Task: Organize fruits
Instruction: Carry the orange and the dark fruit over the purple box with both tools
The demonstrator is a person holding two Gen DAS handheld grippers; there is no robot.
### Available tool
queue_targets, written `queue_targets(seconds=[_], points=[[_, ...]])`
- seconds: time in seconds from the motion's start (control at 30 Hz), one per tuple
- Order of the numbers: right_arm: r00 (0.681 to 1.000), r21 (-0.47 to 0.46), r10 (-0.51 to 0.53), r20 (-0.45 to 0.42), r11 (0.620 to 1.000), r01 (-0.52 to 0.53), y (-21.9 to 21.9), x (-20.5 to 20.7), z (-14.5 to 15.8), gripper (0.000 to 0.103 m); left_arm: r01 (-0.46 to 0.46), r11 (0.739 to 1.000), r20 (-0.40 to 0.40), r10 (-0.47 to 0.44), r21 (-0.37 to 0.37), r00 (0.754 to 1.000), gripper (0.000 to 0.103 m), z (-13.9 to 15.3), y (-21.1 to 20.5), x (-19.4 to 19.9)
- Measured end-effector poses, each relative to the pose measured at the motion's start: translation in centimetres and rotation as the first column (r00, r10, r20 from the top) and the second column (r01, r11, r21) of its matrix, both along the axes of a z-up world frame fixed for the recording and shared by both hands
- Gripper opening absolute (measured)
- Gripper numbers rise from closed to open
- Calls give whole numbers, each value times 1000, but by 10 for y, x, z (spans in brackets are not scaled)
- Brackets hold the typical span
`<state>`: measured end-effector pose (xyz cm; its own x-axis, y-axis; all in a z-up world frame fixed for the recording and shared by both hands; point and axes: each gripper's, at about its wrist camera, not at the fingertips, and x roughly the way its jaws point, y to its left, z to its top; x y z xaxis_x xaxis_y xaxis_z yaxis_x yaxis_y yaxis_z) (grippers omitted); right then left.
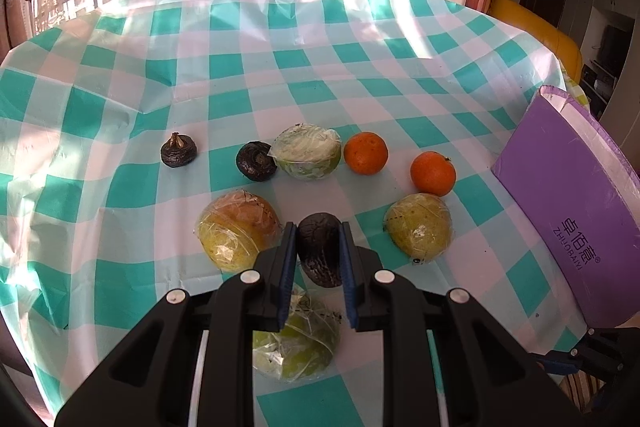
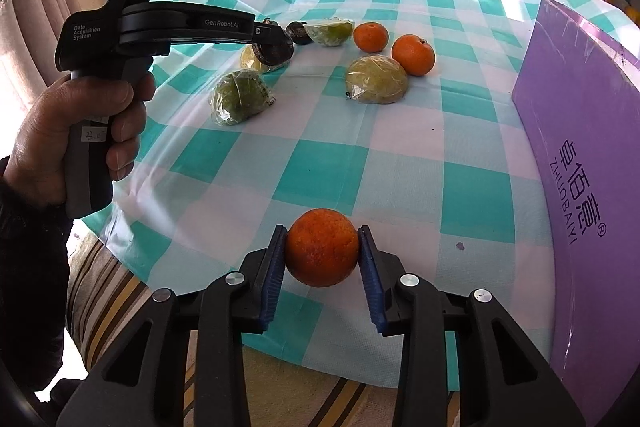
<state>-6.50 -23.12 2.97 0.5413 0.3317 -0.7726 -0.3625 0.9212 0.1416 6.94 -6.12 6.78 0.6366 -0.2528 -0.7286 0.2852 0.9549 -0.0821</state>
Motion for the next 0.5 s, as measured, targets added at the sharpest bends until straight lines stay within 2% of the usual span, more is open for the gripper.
queue_targets(seconds=[0.23,0.5], points=[[992,59,-44,121,998,37,-25,-5,48,36,6,1000,37,-5,-13,999,20,23,-9,-14],[956,114,-133,261,988,106,-68,-27,100,36,89,996,138,-85,-26,987,20,66,-56,-39]])
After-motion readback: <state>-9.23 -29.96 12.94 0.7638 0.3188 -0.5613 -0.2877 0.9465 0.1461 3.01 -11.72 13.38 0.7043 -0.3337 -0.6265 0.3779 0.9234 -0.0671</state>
